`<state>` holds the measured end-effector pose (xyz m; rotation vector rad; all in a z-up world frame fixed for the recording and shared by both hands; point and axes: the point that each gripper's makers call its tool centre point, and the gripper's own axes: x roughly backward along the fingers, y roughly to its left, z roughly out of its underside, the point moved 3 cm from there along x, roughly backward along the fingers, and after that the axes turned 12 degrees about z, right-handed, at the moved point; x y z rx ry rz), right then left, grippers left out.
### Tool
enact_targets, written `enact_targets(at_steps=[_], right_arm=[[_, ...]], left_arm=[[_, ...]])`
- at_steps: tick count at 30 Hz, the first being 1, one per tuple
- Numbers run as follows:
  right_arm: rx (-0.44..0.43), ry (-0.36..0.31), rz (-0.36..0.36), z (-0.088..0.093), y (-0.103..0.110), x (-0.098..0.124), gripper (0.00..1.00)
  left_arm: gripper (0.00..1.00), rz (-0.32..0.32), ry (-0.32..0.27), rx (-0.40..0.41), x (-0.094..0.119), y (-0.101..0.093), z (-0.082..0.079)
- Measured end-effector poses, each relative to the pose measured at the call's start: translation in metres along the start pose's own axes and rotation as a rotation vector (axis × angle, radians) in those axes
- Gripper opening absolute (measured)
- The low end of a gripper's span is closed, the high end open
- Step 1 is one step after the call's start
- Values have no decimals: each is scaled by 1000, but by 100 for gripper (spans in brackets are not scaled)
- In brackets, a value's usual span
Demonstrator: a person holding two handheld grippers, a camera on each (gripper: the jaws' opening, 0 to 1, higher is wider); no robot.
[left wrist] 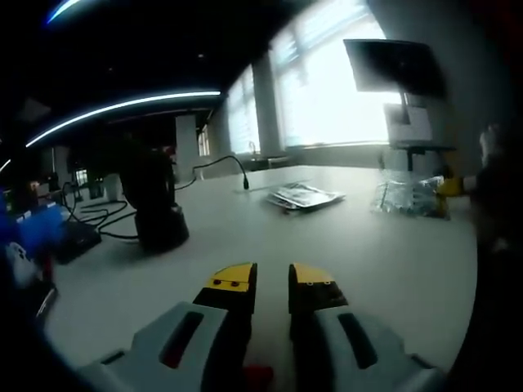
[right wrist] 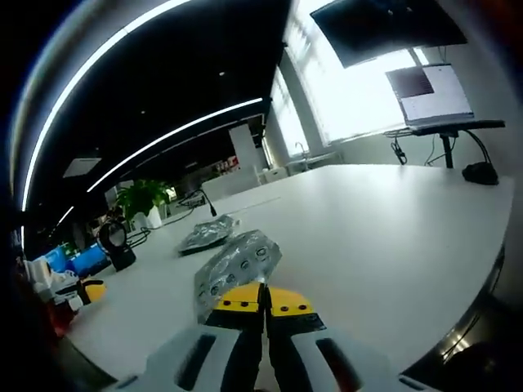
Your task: Clip sheet goods on table flip sheet goods clip sheet goods scan sheet goods put sheet goods back to table
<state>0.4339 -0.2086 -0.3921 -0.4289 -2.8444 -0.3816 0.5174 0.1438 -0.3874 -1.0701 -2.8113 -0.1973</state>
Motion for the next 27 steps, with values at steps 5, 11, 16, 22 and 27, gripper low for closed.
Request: enact_targets(at_steps=[5, 11, 16, 22, 27], right_arm=[[3, 10, 9, 0, -1, 1, 0], [69, -4, 14, -1, 1, 1, 0], [130, -24, 25, -2, 1, 1, 3], [155, -36, 45, -3, -5, 2, 8], [148, -50, 50, -8, -10, 7, 8]], left_arm=[[8, 2, -2, 1, 0, 0, 0], [8, 6, -3, 3, 0, -1, 0], [8, 1, 3, -7, -1, 0, 0], [8, -1, 3, -7, 0, 0, 0], [8, -1, 3, -8, 0, 0, 0]])
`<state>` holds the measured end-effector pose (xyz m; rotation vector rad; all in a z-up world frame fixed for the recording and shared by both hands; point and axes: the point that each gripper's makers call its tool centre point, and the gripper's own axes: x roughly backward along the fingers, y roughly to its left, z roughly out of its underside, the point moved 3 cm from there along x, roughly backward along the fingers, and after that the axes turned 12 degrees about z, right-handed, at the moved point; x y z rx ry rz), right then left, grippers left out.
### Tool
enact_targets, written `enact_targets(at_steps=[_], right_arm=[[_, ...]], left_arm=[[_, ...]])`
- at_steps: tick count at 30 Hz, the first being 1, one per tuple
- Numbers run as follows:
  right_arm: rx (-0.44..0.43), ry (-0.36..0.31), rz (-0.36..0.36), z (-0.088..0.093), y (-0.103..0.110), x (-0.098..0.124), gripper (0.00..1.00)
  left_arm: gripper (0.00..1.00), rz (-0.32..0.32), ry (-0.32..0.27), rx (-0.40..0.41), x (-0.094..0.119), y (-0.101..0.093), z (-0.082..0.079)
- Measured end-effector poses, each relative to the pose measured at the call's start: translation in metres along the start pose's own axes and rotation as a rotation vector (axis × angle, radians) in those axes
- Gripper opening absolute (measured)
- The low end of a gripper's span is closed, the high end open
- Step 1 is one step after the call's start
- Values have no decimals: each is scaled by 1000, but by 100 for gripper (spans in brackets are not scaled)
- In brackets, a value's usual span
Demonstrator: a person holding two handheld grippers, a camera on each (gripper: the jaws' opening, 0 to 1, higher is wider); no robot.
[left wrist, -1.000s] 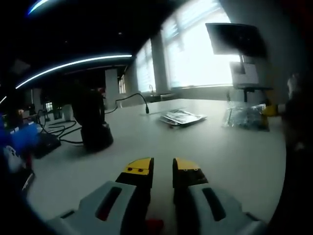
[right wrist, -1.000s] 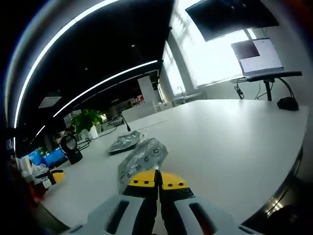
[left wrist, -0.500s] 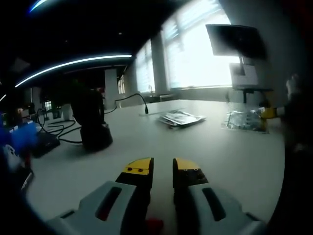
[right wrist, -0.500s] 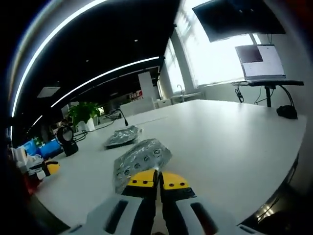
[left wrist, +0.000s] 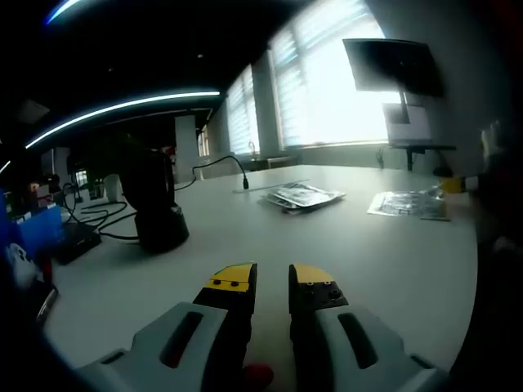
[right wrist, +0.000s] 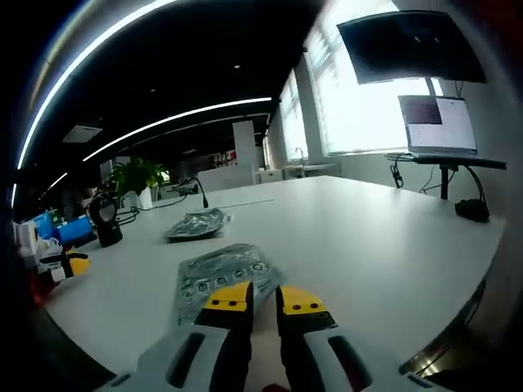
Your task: Clip sheet goods on table flip sheet goods clip sheet goods scan sheet goods put sheet goods back to table
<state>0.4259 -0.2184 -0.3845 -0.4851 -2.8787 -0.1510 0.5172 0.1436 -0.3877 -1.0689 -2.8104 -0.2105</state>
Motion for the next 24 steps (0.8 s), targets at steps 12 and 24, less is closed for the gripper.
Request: enact_targets(at_steps=[12, 24], right_arm=[[80, -122, 30, -31, -9, 11, 0], [94, -115, -33, -34, -8, 14, 0]], left_arm=[[8, -2, 4, -4, 0, 0, 1], [8, -5, 5, -9, 0, 0, 1]])
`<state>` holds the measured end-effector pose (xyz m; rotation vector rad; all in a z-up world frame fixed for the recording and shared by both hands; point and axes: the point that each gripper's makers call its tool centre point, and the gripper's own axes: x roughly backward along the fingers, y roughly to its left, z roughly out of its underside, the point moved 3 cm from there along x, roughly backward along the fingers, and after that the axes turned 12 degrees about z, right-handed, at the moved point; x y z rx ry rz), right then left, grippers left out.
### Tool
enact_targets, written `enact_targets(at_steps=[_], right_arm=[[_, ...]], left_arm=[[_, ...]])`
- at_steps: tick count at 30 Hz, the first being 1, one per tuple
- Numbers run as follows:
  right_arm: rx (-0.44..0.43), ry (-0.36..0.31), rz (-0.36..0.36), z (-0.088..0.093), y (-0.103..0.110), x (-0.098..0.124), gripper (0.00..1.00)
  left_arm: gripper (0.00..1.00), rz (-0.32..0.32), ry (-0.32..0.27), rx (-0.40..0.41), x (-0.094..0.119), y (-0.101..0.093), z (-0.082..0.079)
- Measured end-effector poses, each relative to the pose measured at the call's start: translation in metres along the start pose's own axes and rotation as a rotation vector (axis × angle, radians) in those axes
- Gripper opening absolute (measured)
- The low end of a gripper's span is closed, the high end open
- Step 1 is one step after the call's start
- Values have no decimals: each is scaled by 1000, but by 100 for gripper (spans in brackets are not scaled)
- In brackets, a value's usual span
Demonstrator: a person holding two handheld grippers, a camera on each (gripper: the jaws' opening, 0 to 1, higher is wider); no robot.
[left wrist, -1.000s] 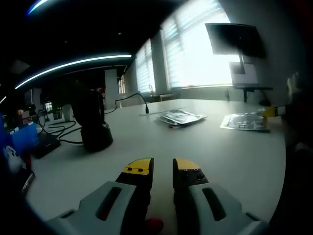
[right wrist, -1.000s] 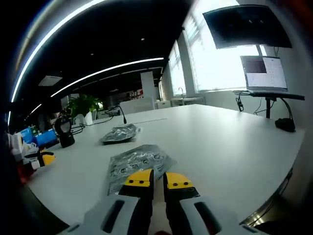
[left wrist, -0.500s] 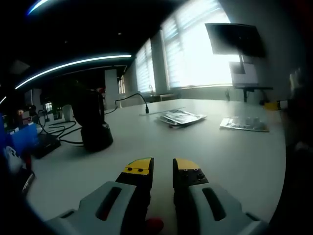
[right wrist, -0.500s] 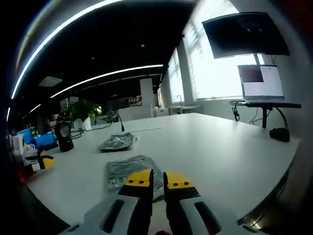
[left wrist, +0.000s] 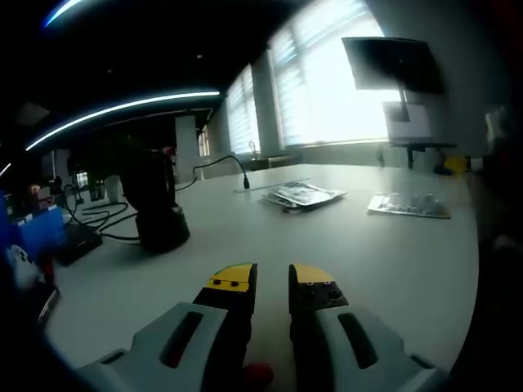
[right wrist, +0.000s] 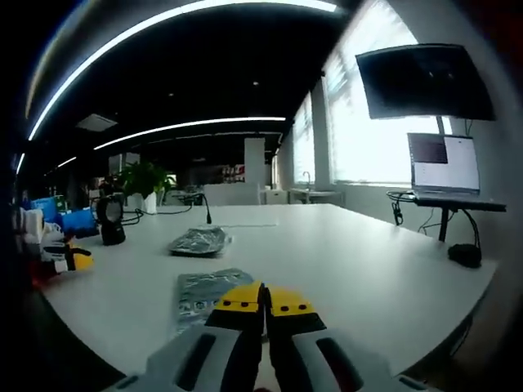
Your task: Clip sheet goods on table flip sheet goods clip sheet goods scan sheet goods put sheet goods back to table
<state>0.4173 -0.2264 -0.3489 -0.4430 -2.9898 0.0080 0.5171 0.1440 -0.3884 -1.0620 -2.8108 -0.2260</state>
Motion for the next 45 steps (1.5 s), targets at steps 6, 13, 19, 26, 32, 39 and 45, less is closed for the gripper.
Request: enact_targets(at_steps=[6, 13, 19, 26, 32, 39, 45], right_arm=[[25, 14, -43, 1, 5, 1, 0], [78, 10, -89, 1, 10, 2, 0], [139, -2, -123, 2, 8, 0, 0], [151, -10, -198, 3, 5, -2, 0], [159, -58, -244, -1, 0, -2, 0], [144, -97, -329, 2, -7, -9, 0], [59, -101, -369, 7, -11, -19, 0]], left_arm=[[8, 0, 0, -3, 0, 0, 0], [8, 8, -6, -6, 0, -2, -1], [8, 13, -7, -11, 0, -3, -1], [8, 13, -4, -18, 0, -3, -1], [8, 15, 0, -25, 0, -4, -1], [8, 26, -17, -23, 0, -6, -3], [8, 43, -17, -39, 0, -9, -3]])
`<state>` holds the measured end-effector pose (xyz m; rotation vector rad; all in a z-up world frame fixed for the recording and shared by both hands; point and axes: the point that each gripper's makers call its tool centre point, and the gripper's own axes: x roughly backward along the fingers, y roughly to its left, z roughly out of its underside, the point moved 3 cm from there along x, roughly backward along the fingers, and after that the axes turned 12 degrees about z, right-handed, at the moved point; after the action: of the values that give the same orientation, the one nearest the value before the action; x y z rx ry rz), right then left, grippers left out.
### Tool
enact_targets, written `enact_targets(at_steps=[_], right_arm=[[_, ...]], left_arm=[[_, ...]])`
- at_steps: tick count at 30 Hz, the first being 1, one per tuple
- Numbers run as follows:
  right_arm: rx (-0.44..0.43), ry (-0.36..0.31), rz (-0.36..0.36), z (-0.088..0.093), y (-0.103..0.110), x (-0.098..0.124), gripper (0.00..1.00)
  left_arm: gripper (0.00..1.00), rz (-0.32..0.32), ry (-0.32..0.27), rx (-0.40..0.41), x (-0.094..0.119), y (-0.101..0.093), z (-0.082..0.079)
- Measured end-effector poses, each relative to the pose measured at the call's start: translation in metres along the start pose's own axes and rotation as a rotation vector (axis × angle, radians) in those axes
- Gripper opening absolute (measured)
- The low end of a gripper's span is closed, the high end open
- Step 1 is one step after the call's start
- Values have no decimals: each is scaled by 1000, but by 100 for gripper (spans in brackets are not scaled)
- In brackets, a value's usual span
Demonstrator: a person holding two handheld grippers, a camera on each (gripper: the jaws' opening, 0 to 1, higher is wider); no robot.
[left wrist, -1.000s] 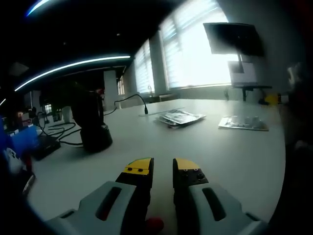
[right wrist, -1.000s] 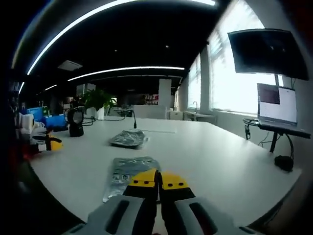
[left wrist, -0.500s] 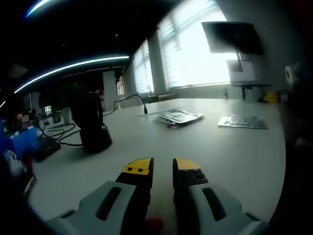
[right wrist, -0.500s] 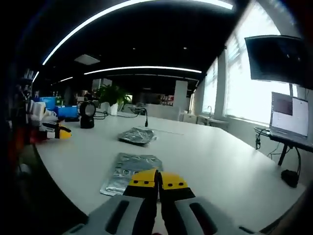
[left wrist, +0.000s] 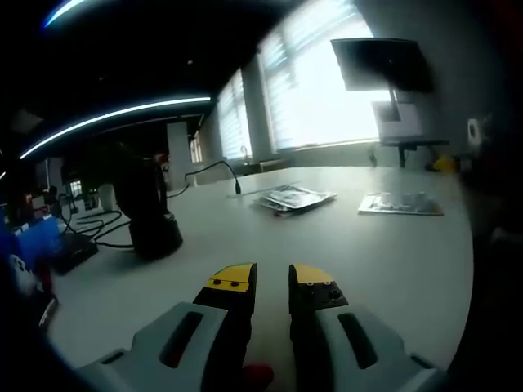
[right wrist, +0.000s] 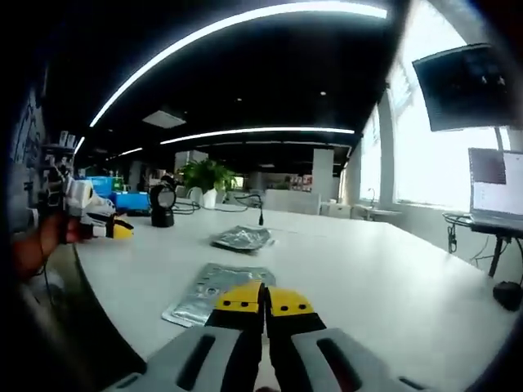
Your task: Clip sheet goods on table flip sheet goods clip sheet goods scan sheet goods put sheet goods back to table
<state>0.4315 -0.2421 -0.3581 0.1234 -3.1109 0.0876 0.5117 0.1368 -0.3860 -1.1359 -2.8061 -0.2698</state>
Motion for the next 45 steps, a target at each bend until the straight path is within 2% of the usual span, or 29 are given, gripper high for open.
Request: enact_targets(at_steps=[10, 18, 45], right_arm=[[-11, -6, -11, 8, -5, 2, 0], [6, 7, -55, 13, 0, 2, 0], [26, 14, -59, 16, 0, 1, 0]], left_arm=[[8, 10, 4, 2, -1, -1, 1], [8, 12, 7, -1, -1, -1, 1], [8, 20, 7, -3, -1, -3, 1]])
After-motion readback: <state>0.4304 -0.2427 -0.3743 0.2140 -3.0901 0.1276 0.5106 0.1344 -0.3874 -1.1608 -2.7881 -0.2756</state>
